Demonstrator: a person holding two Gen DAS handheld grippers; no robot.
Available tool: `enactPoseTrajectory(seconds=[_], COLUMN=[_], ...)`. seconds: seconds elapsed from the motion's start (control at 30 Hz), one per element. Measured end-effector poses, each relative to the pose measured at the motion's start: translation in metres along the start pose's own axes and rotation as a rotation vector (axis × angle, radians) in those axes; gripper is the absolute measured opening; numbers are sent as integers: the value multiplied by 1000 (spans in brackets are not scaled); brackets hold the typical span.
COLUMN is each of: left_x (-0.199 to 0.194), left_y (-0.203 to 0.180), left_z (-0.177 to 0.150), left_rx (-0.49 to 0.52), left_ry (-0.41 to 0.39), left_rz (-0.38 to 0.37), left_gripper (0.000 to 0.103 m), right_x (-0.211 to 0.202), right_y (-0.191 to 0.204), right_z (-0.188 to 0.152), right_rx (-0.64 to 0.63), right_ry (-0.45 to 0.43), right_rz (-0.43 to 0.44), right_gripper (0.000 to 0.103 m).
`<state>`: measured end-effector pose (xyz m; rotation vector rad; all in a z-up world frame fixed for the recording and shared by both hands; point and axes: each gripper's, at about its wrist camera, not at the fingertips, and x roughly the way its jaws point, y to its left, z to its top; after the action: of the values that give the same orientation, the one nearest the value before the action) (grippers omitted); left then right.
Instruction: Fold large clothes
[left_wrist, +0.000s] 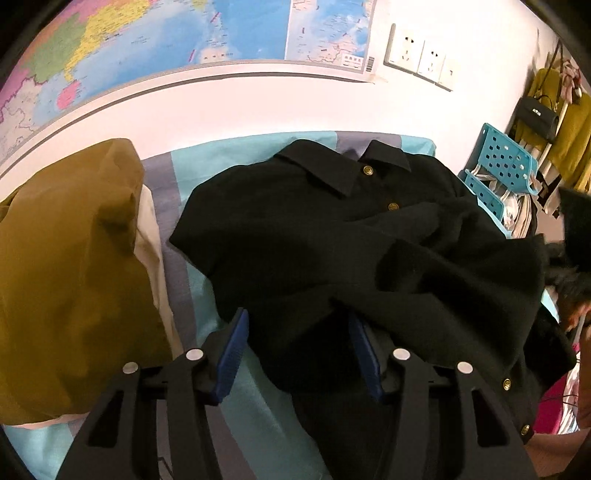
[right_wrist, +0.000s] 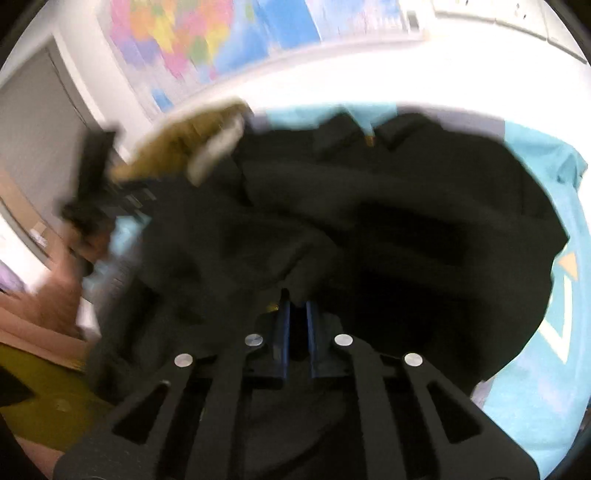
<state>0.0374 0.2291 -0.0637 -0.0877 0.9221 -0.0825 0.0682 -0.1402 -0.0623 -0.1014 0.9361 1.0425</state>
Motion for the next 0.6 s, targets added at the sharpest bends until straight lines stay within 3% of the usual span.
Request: enactPoseTrajectory(seconds=[0.07, 0.17, 0.23, 0.37, 0.43, 0.5, 0.6], left_x=[-4, -10, -11, -16, -20, -20, -6], left_y=[5, 15, 19, 20, 12, 4, -13], left_z=[-2, -1, 0, 6, 11, 15, 25], left_rx=[-11, -40, -54, -59, -35, -5, 50], left_ry=[-2, -6, -2, -17, -35, -44, -18], left_rz=[3, 16, 45, 32, 7, 6, 11], left_gripper=[48, 48, 48, 47, 47, 48, 52], right_x=[-33, -80, -88, -69, -60, -64, -66], right_y=[-5, -36, -66, -101, -103, -101, -94], right_z=[13, 33, 39, 25, 15, 7, 6], right_rx=[-7, 51, 129, 192, 200, 198, 193], right_ry=[-59, -116, -78, 35, 48, 0, -59], right_rz=[10, -55, -166, -263, -261, -236, -164], right_gripper=[6, 6, 9, 15, 33, 59, 75])
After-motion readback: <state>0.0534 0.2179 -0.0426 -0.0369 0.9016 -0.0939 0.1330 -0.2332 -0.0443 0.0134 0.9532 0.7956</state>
